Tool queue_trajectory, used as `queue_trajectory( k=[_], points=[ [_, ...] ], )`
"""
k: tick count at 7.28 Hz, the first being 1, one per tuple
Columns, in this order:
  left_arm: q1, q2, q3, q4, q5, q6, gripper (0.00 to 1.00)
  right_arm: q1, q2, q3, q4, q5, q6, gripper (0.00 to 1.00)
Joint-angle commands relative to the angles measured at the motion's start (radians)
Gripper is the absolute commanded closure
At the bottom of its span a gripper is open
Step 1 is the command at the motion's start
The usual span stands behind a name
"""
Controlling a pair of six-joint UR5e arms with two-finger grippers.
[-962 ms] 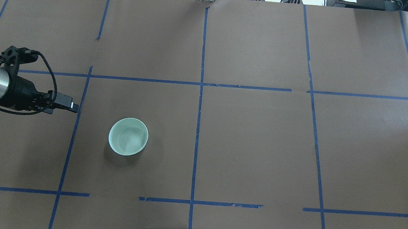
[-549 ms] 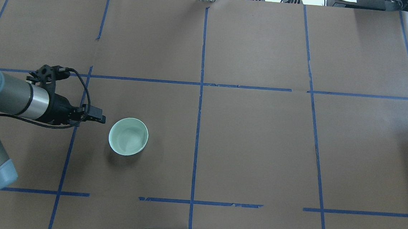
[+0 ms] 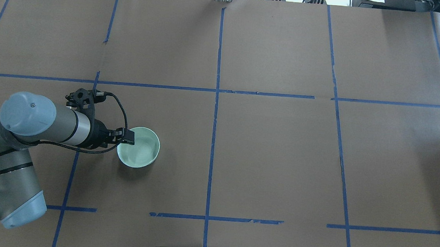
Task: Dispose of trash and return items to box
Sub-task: 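Release the cloth into the pink tray while left reaches the green bowl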
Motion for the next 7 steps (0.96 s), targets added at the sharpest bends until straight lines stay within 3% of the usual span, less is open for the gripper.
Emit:
queue_trajectory(
  k=[1, 2, 5, 7],
  points=[
    [0.027, -0.008, 0.016, 0.004, 0.029, -0.017, 0.55, -0.002, 0.000, -0.002, 0.006, 0.003, -0.008, 0.00],
    [0.024, 0.000, 0.007, 0.006, 0.028, -0.017, 1.00, -0.002, 0.001, -0.005, 0.006, 0.001, -0.007, 0.00],
    [0.022, -0.029, -0.028, 0.107, 0.017, -0.020, 1.00, -0.002, 0.001, -0.003, 0.011, 0.001, -0.004, 0.00],
    [-0.008, -0.017, -0.105, 0.136, -0.049, -0.020, 1.00, -0.019, 0.001, -0.073, 0.043, 0.001, -0.004, 0.00]
  ],
)
